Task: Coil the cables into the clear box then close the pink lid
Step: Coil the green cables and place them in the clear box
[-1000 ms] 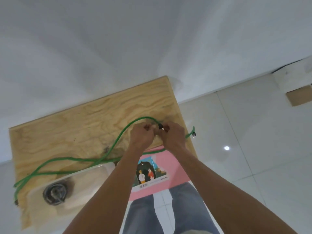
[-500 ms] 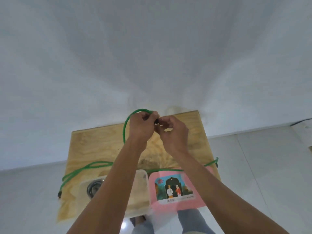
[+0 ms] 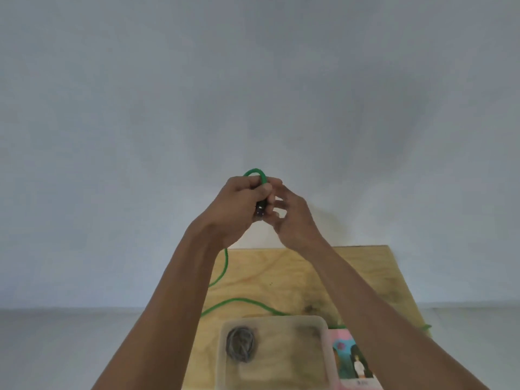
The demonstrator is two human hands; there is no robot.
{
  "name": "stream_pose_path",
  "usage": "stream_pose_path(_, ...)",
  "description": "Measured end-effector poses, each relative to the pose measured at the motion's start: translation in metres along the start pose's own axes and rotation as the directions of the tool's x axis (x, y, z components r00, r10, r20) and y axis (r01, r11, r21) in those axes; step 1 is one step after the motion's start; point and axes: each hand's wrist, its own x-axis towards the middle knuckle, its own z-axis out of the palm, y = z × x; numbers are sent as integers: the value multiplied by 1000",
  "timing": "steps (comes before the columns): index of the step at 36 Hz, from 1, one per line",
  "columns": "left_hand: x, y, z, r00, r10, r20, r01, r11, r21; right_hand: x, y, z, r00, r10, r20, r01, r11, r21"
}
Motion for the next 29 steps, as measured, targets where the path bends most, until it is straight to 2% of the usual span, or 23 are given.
stream_pose_path(2, -10, 9, -8, 999, -11, 51, 16, 997, -82, 3, -14, 9, 989, -149, 0, 147, 976, -158)
stream_pose_path(3, -14, 12, -12, 997, -15, 70, 22, 994, -103, 3, -24, 14, 984, -178, -27, 173, 977, -125)
stream_pose_path(4, -18, 15, -15, 996, -14, 88, 24, 994, -111, 4, -38, 16, 992, -115, -50, 116, 993, 18)
stream_pose_path(6, -23, 21, -23, 992, 8, 124, 6, 993, -116, 3, -51, 27, 993, -121, -13, 121, 963, 240)
stream_pose_path(10, -27, 21, -39, 982, 81, 173, -53, 986, -158, 7, -69, 27, 996, -81, 41, 63, 939, 339)
stream_pose_path(12, -29, 19, -45, 978, 114, 172, -98, 990, -101, 15, -70, 18, 994, -74, -79, 91, 967, 237)
stream_pose_path(13, -30, 19, -48, 978, 125, 165, -118, 992, -55, 22, -65, 14, 983, -117, -143, 139, 979, 152)
stream_pose_path(16, -30, 21, -52, 981, 132, 142, -141, 988, 57, 35, -63, 5, 969, -164, -184, 166, 986, -1)
stream_pose_path(19, -22, 26, -50, 983, 143, 111, -157, 979, 130, 41, -80, -12, 949, -224, -221, 222, 974, -31)
stream_pose_path(24, -7, 41, -30, 979, 186, 87, -189, 981, 35, 59, -97, -46, 930, -287, -231, 275, 958, -83)
stream_pose_path(29, 16, 58, -8, 972, 231, 43, -223, 965, -137, 81, -109, -82, 917, -332, -221, 312, 942, -121)
